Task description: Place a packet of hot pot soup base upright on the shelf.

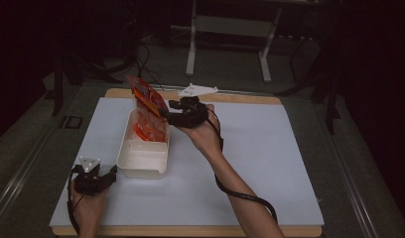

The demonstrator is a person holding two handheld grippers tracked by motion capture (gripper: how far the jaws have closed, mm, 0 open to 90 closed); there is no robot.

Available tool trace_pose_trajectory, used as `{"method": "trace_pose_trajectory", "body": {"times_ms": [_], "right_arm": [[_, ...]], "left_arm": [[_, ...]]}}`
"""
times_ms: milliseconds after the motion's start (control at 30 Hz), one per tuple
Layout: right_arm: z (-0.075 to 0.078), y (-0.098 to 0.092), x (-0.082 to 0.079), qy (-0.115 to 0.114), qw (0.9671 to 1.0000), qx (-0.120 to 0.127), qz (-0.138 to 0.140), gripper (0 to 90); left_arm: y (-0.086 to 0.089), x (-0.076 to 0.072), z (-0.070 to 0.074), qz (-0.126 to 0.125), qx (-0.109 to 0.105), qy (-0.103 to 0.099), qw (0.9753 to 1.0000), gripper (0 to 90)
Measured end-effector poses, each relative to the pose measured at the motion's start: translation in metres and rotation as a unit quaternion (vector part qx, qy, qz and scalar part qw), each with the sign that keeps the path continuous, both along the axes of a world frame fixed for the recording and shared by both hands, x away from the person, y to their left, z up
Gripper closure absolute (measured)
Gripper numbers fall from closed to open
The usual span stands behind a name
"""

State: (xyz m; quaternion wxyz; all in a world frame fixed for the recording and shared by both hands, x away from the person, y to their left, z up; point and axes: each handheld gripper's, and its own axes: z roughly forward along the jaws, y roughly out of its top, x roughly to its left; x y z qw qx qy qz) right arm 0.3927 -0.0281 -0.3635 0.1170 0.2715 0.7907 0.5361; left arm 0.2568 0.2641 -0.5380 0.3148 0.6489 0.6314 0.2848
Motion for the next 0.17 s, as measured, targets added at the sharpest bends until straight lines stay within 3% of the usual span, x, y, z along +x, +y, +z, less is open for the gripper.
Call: {"method": "trace_pose_trajectory", "body": {"times_ms": [167], "right_arm": [[-0.0048,-0.0084,-0.0063,0.002,1.0,0.009,-0.003,50.0]], "left_arm": [[0.0001,0.0001,0.0002,0.0,0.002,0.0,1.0,39.5]]}}
